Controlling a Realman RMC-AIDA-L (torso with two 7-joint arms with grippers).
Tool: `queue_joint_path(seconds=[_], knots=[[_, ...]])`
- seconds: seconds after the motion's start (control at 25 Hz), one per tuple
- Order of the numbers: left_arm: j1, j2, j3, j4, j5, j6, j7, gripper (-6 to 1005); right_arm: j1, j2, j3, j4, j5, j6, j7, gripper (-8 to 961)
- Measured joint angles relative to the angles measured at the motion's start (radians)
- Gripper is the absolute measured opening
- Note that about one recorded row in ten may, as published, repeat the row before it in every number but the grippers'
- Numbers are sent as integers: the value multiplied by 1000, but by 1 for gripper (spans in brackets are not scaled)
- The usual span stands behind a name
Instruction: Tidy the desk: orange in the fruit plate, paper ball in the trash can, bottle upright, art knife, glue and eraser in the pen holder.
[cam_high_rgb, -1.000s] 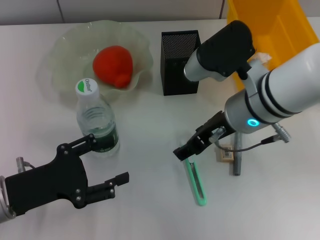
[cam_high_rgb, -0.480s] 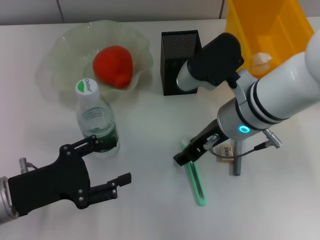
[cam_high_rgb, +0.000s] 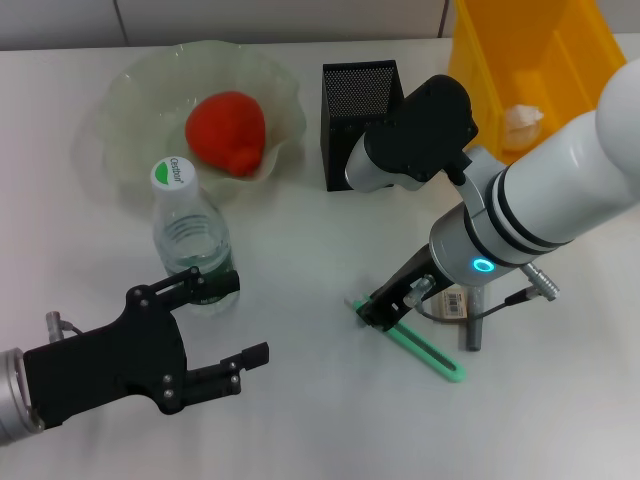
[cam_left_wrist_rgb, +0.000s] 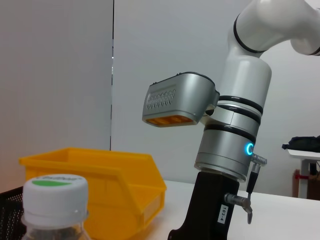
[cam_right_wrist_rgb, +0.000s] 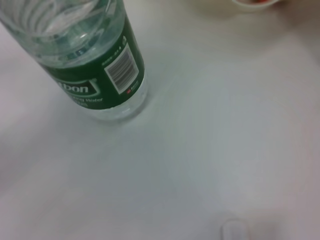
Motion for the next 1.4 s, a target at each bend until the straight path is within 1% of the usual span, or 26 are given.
queue_joint_path(seconds=[0.2,0.28,0.36,0.4,0.44,0.6,0.68,0.76,0.8,0.88,0.96,1.0,1.04,1.16,1.2,1.24,1.32,1.4], knots=[[-3,-1,0,0,0,-2,0,785,-1,0,-3,-9,0,-4,0,166],[-3,-1,0,0,0,-2,0,785,-9,0,-2,-24,0,-5,0,166],[-3,-1,1,0,0,-2,0,785,-34,0,5,-73,-1,-6,0,166],[-4,-1,2,0,0,-2,0,785,-79,-3,29,-160,-1,-7,0,166],[-4,-1,8,0,0,-2,0,785,-79,-3,29,-160,-1,-7,0,166],[-4,-1,31,0,0,-1,-3,785,-209,-5,164,-365,15,20,-35,167],[-4,-1,49,0,0,-4,-4,785,-286,-5,225,-445,77,82,-107,167],[-4,-2,64,-4,0,-10,-3,785,-371,-6,266,-489,206,204,-251,168],[-8,-2,73,-12,0,-16,-2,784,-404,-5,278,-489,280,266,-333,169],[-12,-3,75,-17,0,-17,-1,784,-453,-5,290,-441,499,409,-569,172],[-16,-3,77,-22,0,-19,0,784,-450,-6,294,-340,724,478,-819,174],[-18,-3,78,-25,0,-22,0,784,-414,-5,295,-201,973,509,-1108,175],[-18,-3,78,-25,0,-22,0,784,-414,-5,295,-201,973,509,-1108,176],[-20,-3,78,-26,0,-23,0,784,-326,-4,302,41,1304,499,-1479,180],[-20,-3,78,-26,0,-23,0,784,-258,-6,314,206,1505,463,-1683,181],[-20,-3,78,-26,0,-23,0,784,-258,-6,314,206,1505,463,-1683,182],[-20,-3,78,-26,0,-24,0,784,-181,-8,343,392,1654,402,-1834,184],[-21,-3,78,-26,0,-24,0,784,-105,-8,383,556,1736,331,-1922,187]])
